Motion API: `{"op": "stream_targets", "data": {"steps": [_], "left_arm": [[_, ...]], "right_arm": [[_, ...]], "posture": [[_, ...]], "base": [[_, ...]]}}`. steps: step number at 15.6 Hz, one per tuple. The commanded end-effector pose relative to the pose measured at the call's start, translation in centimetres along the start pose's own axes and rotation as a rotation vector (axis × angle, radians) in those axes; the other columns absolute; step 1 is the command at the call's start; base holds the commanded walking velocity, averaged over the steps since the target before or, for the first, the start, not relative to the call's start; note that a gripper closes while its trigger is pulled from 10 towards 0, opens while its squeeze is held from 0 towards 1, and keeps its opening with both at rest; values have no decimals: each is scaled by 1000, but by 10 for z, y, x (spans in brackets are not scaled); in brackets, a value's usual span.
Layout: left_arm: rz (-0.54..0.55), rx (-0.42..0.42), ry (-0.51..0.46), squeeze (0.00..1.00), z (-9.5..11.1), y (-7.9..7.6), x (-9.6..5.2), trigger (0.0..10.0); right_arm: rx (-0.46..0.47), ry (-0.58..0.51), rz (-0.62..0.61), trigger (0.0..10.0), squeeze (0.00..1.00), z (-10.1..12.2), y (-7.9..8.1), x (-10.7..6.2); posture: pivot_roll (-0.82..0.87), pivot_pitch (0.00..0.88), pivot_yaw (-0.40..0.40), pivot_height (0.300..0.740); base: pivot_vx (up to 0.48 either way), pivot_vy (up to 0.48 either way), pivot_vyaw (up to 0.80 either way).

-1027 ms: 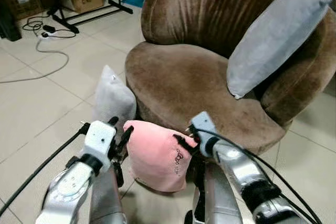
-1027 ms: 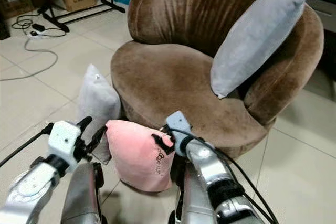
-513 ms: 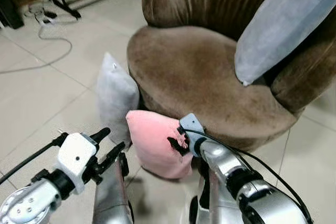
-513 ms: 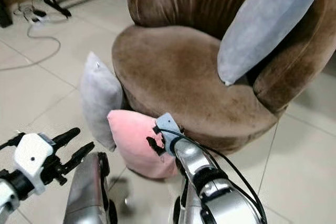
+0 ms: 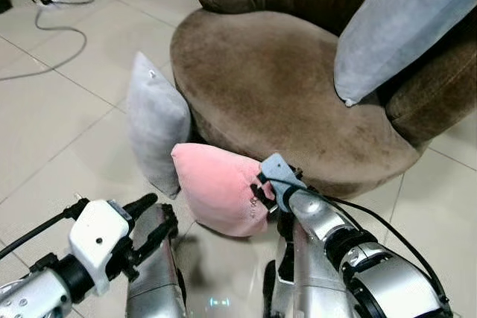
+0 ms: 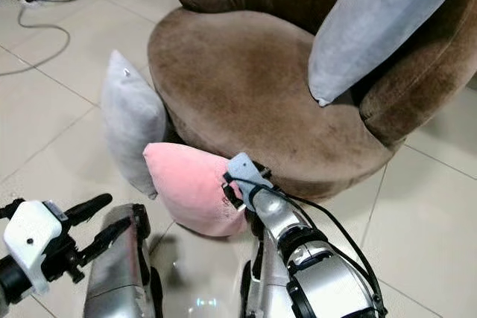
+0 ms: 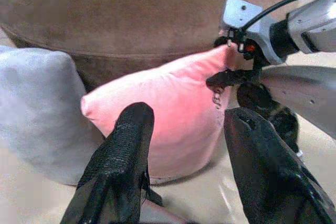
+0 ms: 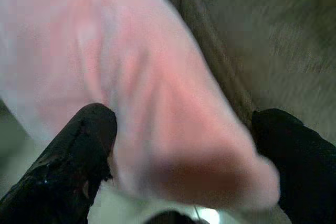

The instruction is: Move the pillow to the sofa from floor

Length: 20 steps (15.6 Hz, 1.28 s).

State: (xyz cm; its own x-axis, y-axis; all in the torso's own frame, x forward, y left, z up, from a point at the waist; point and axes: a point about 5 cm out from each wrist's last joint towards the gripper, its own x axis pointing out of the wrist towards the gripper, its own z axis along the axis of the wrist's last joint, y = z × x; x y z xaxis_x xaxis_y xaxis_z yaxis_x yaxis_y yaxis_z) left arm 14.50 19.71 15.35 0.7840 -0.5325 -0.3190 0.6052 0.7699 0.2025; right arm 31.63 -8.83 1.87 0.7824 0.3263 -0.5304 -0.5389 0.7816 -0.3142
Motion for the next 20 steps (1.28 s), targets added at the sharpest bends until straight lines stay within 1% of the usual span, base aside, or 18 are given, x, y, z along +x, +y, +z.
{"op": "stream_targets", "data": {"steps": [1, 3, 4, 5, 6, 7, 8, 9, 10, 11, 12, 14, 20], "left_arm": [[-16, 3, 3, 0, 3, -2, -3, 10000], [-36, -1, 8, 0, 7, -5, -8, 10000], [-37, -3, 10, 0, 8, -7, -9, 10000], [-35, -5, 14, 0, 8, -8, -10, 10000], [-30, -8, 22, 0, 8, -10, -13, 10000], [-29, -10, 27, 0, 8, -11, -15, 10000], [-28, -12, 29, 0, 8, -12, -15, 10000], [-26, -13, 29, 0, 8, -12, -16, 10000], [-25, -15, 31, 0, 9, -13, -16, 10000], [-24, -15, 32, 0, 9, -13, -16, 10000], [-24, -16, 34, 0, 9, -14, -17, 10000], [-26, -17, 36, 0, 9, -15, -17, 10000], [-31, -16, 43, 0, 11, -15, -18, 10000]], "right_arm": [[-26, 26, 5, 10000, 0, -4, 1, 0], [-36, 48, 50, 10000, 0, -6, 10, 0], [-31, 42, 65, 10000, 0, -5, 14, 1], [-17, 31, 69, 10000, 0, -3, 16, 1], [30, 8, 74, 9569, 0, 2, 21, 3], [52, -10, 78, 7608, 0, 5, 24, 3], [87, -33, 77, 5294, 0, 9, 27, 4], [112, -44, 80, 5294, 0, 10, 28, 4], [166, -65, 78, 3922, 0, 14, 29, 4], [214, -88, 85, 1843, 0, 18, 30, 5], [221, -102, 93, 0, 0, 20, 30, 5], [216, -112, 107, 0, 0, 21, 31, 5], [239, -116, 118, 0, 0, 20, 32, 4]], "posture": [[189, 244, -78, 501], [198, 274, -84, 501], [203, 281, -86, 501], [206, 285, -88, 501], [209, 284, -91, 501], [210, 283, -92, 501], [210, 280, -93, 501], [210, 278, -95, 501], [210, 277, -94, 501], [209, 278, -93, 501], [208, 279, -92, 501], [212, 277, -92, 501], [212, 276, -89, 501]], "base": [[0, 0, 0], [0, 0, 0], [0, 0, 0], [0, 0, 0], [0, 0, 0], [0, 0, 0], [0, 0, 0], [0, 0, 0], [0, 0, 0], [0, 0, 0], [0, 0, 0], [0, 0, 0], [0, 0, 0]]}}
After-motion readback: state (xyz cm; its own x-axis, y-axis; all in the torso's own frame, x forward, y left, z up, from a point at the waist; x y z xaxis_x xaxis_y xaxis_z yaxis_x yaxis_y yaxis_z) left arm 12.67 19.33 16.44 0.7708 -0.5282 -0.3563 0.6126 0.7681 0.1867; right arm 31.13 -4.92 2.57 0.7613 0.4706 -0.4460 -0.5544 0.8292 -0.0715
